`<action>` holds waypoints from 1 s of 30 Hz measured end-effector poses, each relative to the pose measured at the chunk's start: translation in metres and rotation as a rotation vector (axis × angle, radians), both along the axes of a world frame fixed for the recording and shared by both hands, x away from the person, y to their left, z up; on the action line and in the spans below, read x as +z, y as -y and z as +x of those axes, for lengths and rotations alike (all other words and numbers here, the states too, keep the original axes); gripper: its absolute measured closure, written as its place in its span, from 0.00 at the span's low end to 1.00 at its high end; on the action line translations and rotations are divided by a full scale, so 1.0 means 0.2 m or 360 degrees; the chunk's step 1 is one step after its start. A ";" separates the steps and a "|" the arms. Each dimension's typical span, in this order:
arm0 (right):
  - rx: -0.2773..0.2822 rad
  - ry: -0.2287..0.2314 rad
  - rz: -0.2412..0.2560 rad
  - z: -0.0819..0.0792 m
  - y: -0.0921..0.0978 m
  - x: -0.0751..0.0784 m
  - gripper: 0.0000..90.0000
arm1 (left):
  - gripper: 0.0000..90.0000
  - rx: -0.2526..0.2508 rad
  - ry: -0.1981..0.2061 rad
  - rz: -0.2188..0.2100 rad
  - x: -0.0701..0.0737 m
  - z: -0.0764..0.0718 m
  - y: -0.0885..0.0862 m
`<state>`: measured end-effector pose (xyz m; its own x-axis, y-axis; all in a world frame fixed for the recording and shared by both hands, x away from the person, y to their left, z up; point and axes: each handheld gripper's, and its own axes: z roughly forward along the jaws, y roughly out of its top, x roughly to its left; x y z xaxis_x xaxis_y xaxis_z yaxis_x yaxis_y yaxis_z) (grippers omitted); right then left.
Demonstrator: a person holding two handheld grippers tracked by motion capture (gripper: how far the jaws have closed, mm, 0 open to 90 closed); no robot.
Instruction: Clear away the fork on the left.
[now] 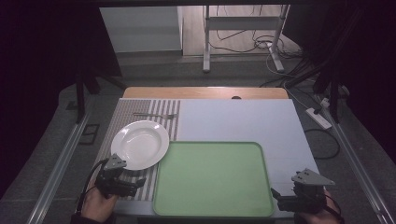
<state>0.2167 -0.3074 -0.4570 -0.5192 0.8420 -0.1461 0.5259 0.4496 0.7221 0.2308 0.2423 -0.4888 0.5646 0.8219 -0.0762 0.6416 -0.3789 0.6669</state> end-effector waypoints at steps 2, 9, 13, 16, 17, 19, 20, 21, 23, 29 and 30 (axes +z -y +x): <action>0.0003 0.0001 -0.0003 0.00 0.00 0.00 0.00 | 0.00 0.0000 -0.0011 -0.0014 0.00 0.02 -0.01; 0.0004 0.0001 -0.0006 0.00 0.00 0.00 0.00 | 0.00 -0.0006 -0.0010 -0.0020 -0.01 0.07 -0.02; 0.0008 0.0001 -0.0010 0.00 0.00 0.00 0.00 | 0.00 -0.0001 -0.0009 -0.0021 -0.02 0.11 -0.02; 0.0008 -0.0003 -0.0012 0.00 -0.01 0.00 0.00 | 0.00 0.0003 -0.0012 -0.0039 -0.02 0.14 -0.02; 0.0009 -0.0004 -0.0013 0.00 -0.01 0.00 0.00 | 0.00 0.0009 -0.0013 -0.0052 -0.02 0.17 -0.03; 0.0010 -0.0005 -0.0014 0.00 -0.01 0.00 0.00 | 0.00 0.0011 -0.0022 -0.0052 -0.02 0.18 -0.03; 0.0009 -0.0004 -0.0016 0.00 -0.01 0.00 0.00 | 0.00 0.0017 -0.0029 -0.0053 -0.02 0.19 -0.03; 0.0007 -0.0001 -0.0016 0.00 -0.01 0.00 0.00 | 0.00 0.0019 -0.0029 -0.0051 -0.02 0.20 -0.03; 0.0009 -0.0004 -0.0019 0.00 -0.01 0.00 0.00 | 0.00 0.0025 -0.0027 -0.0056 -0.02 0.23 -0.03; 0.0012 -0.0006 -0.0024 0.00 -0.01 -0.01 0.00 | 0.00 0.0027 -0.0030 -0.0036 -0.01 0.31 -0.03; 0.0012 -0.0006 -0.0024 0.00 -0.01 -0.01 0.00 | 0.00 0.0027 -0.0030 -0.0036 -0.01 0.31 -0.03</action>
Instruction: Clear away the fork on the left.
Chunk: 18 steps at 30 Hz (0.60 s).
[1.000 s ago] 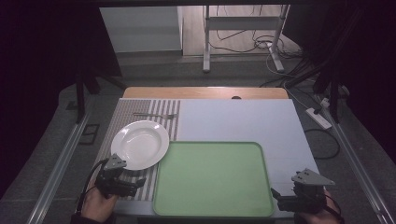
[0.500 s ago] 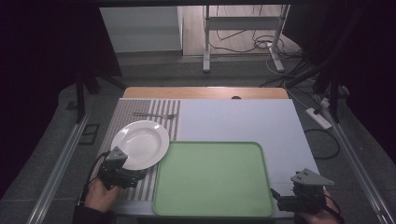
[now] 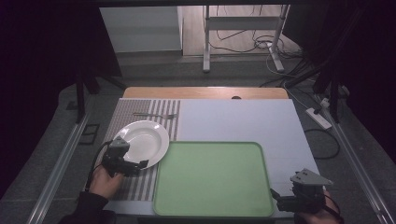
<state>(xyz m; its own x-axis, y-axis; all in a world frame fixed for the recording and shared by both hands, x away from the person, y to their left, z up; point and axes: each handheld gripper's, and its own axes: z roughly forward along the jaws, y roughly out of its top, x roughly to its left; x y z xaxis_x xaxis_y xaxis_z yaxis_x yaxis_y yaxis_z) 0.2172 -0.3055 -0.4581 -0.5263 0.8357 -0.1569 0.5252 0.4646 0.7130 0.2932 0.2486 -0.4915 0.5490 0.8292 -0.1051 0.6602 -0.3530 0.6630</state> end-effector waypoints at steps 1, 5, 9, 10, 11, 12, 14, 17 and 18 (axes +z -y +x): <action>0.0001 -0.0001 -0.0002 0.00 0.00 0.00 0.00 | 0.00 0.0000 -0.0003 0.0005 0.00 0.01 0.00; 0.0007 -0.0001 -0.0007 0.00 0.00 0.00 0.00 | 0.00 -0.0001 -0.0012 0.0005 -0.01 0.07 0.00; 0.0009 -0.0007 -0.0008 0.00 0.00 0.00 0.00 | 0.00 0.0020 -0.0003 0.0000 0.00 0.13 0.00; 0.0009 -0.0007 -0.0008 0.00 0.00 0.00 0.00 | 0.00 0.0020 -0.0003 0.0000 0.00 0.13 0.00; 0.0010 -0.0007 -0.0009 0.00 0.00 0.00 0.00 | 0.00 0.0029 -0.0005 -0.0006 0.00 0.16 -0.01; 0.0010 -0.0007 -0.0009 0.00 0.00 0.00 0.00 | 0.00 0.0029 -0.0005 -0.0006 0.00 0.16 -0.01; 0.0008 -0.0011 -0.0008 0.00 0.00 0.00 0.00 | 0.00 0.0040 -0.0006 -0.0013 0.00 0.18 -0.01; 0.0008 -0.0013 -0.0009 0.00 0.00 0.00 0.00 | 0.00 0.0051 -0.0009 -0.0009 0.00 0.22 0.00; 0.0008 -0.0014 -0.0010 0.00 0.00 0.00 0.00 | 0.00 0.0057 -0.0008 -0.0004 0.00 0.23 0.00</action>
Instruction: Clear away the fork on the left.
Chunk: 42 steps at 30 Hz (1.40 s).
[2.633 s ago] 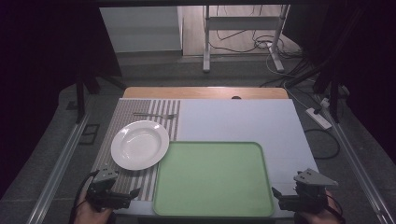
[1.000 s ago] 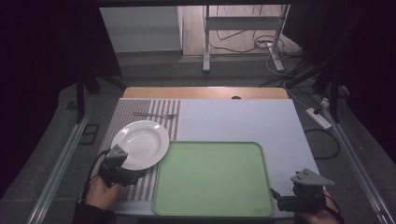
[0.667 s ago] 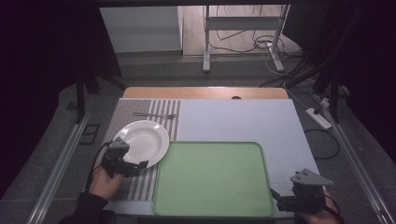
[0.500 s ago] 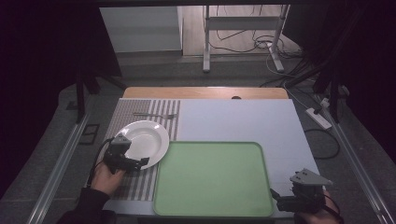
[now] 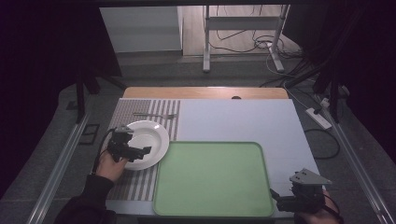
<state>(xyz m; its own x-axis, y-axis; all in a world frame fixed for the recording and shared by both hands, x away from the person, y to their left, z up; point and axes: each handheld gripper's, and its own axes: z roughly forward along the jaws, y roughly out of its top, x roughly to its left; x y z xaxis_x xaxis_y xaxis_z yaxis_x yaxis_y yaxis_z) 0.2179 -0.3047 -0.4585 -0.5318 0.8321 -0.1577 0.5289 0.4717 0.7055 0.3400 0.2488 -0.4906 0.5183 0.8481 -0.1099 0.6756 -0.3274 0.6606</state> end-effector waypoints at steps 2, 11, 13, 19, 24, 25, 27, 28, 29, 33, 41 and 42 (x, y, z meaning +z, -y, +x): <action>0.0002 -0.0002 -0.0002 0.00 0.00 0.00 0.00 | 0.00 0.0004 -0.0001 0.0014 0.00 0.03 0.00; 0.0008 -0.0004 -0.0012 0.00 0.00 0.00 0.00 | 0.00 0.0011 0.0003 0.0012 0.01 0.14 0.01; 0.0009 -0.0004 -0.0013 0.00 0.00 0.00 0.00 | 0.00 0.0013 -0.0002 0.0005 0.01 0.18 0.01; 0.0013 -0.0006 -0.0013 0.00 0.00 0.00 0.00 | 0.00 0.0017 -0.0021 0.0008 0.00 0.24 0.01; 0.0011 -0.0003 -0.0015 0.00 0.00 0.00 0.00 | 0.00 0.0014 -0.0030 -0.0011 -0.01 0.30 0.01; 0.0013 -0.0006 -0.0017 0.00 0.00 0.00 0.00 | 0.00 0.0017 -0.0031 -0.0016 -0.01 0.31 0.01; 0.0015 -0.0006 -0.0017 0.00 0.00 0.00 0.00 | 0.00 0.0019 -0.0034 -0.0017 -0.01 0.34 0.00; 0.0017 -0.0009 -0.0018 0.00 0.00 0.00 0.00 | 0.00 0.0024 -0.0034 -0.0019 -0.01 0.35 0.00; 0.0016 -0.0006 -0.0018 0.00 0.00 0.00 0.00 | 0.00 0.0027 -0.0037 -0.0022 -0.01 0.37 0.00; 0.0016 -0.0009 -0.0019 0.00 -0.01 0.00 0.00 | 0.00 0.0033 -0.0056 -0.0010 -0.01 0.43 0.02; 0.0025 -0.0010 -0.0020 0.00 -0.01 0.00 0.00 | 0.00 0.0029 -0.0069 0.0046 -0.01 0.53 0.03; 0.0025 -0.0010 -0.0020 0.00 -0.01 0.00 0.00 | 0.00 0.0033 -0.0071 0.0054 -0.01 0.54 0.03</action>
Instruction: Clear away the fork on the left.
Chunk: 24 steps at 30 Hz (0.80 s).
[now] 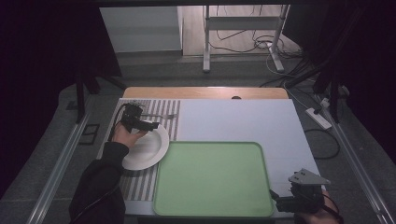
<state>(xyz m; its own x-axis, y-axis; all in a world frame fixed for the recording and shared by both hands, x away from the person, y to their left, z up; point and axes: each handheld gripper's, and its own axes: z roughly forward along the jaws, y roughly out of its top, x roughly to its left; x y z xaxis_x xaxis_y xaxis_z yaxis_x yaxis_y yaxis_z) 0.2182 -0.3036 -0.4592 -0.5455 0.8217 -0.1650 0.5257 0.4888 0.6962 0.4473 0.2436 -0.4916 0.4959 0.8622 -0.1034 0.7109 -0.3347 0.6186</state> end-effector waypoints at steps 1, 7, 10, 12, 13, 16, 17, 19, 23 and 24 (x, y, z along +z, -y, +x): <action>0.0001 0.0000 0.0000 0.00 0.00 0.00 0.00 | 0.00 0.0002 0.0000 0.0007 0.00 0.01 0.00; 0.0004 -0.0001 -0.0003 0.00 0.00 0.00 0.00 | 0.15 0.0002 -0.0013 0.0001 0.01 0.06 -0.03; 0.0005 -0.0002 -0.0004 0.00 0.00 0.00 0.00 | 0.34 -0.0013 -0.0039 0.0026 0.01 0.10 -0.05; 0.0007 -0.0001 -0.0005 0.00 0.00 0.00 0.00 | 0.44 -0.0019 -0.0053 0.0031 0.00 0.12 -0.07; 0.0007 -0.0002 -0.0005 0.00 0.00 0.00 0.00 | 0.53 -0.0028 -0.0060 0.0015 -0.01 0.13 -0.08; 0.0007 -0.0002 -0.0003 0.00 0.00 0.00 0.00 | 0.73 -0.0036 -0.0053 0.0032 -0.02 0.17 -0.11; 0.0007 -0.0002 -0.0003 0.00 0.00 0.00 0.00 | 0.80 -0.0039 -0.0058 0.0044 -0.02 0.18 -0.11; 0.0006 -0.0004 -0.0001 0.00 0.00 0.00 0.00 | 0.95 -0.0033 -0.0076 0.0046 -0.03 0.20 -0.13; 0.0010 -0.0001 -0.0001 0.00 0.00 0.00 0.00 | 0.99 -0.0019 -0.0111 -0.0004 -0.06 0.27 -0.15; 0.0010 -0.0001 -0.0001 0.00 0.00 0.00 0.00 | 0.99 -0.0014 -0.0112 0.0014 -0.06 0.29 -0.14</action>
<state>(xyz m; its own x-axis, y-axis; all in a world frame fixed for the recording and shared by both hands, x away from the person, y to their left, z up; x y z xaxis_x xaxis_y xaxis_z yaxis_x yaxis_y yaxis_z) 0.2181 -0.3036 -0.4592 -0.5508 0.8181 -0.1654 0.5229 0.4927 0.6956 0.5044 0.2720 -0.5038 0.4953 0.8589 -0.1307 0.7494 -0.3463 0.5643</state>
